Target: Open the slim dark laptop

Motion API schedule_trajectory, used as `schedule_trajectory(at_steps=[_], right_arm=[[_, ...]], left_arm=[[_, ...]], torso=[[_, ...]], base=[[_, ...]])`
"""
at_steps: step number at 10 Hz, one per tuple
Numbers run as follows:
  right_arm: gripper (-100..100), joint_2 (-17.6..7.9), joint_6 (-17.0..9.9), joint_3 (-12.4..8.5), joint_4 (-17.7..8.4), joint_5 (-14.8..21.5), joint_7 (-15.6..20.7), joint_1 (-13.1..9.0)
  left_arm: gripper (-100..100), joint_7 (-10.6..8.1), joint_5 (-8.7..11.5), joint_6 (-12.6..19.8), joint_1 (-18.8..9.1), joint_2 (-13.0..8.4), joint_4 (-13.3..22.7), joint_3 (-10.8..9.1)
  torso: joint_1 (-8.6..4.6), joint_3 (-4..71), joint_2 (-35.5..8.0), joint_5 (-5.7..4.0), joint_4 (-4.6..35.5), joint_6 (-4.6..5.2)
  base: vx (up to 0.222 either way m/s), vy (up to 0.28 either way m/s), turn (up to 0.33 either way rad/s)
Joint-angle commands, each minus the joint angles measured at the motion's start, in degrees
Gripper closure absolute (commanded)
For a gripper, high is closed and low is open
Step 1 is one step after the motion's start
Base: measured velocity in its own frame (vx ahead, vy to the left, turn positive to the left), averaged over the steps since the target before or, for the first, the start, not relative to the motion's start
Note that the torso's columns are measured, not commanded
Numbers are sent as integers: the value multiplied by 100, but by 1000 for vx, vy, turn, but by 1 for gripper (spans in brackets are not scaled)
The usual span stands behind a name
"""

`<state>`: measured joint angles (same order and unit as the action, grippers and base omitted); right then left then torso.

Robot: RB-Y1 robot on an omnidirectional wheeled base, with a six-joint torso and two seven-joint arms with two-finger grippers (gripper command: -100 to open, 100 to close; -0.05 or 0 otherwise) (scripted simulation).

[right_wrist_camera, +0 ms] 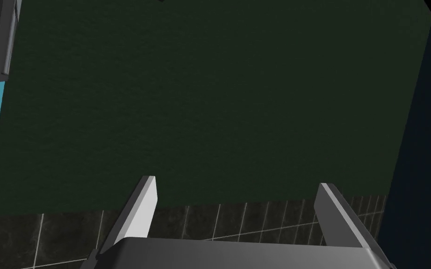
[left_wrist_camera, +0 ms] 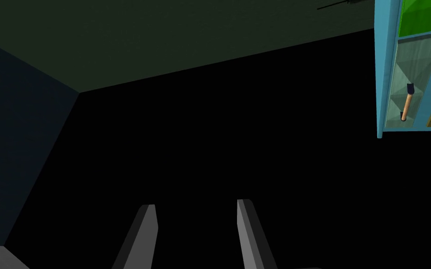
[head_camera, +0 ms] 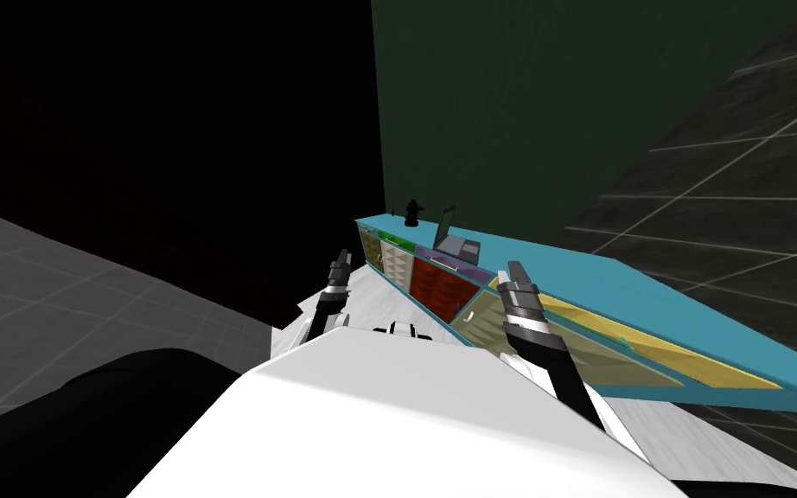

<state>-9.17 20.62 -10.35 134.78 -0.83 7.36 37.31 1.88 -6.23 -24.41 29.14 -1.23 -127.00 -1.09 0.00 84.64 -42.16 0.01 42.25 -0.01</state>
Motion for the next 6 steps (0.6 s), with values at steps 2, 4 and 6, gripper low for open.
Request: schedule_trajectory(at_steps=[2, 4, 6], right_arm=[[-100, -173, -374, -493, 146, 62, 313, 514], [-100, -266, -615, -854, 231, 118, 566, 885], [-100, -300, -736, -1070, 274, 147, 696, 1155]], left_arm=[[0, 0, 0, 0, -1, 0, 0, 0], [0, 0, 0, 0, -1, 0, 0, 0], [0, 0, 0, 0, -1, 0, 0, 0]], torso=[[-13, -15, -27, -3, 7, 0], [2, -8, -12, -1, 4, 1], [2, -11, -20, 1, 5, -1]], base=[[129, 93, -9], [176, 140, -25], [121, 128, -5]])
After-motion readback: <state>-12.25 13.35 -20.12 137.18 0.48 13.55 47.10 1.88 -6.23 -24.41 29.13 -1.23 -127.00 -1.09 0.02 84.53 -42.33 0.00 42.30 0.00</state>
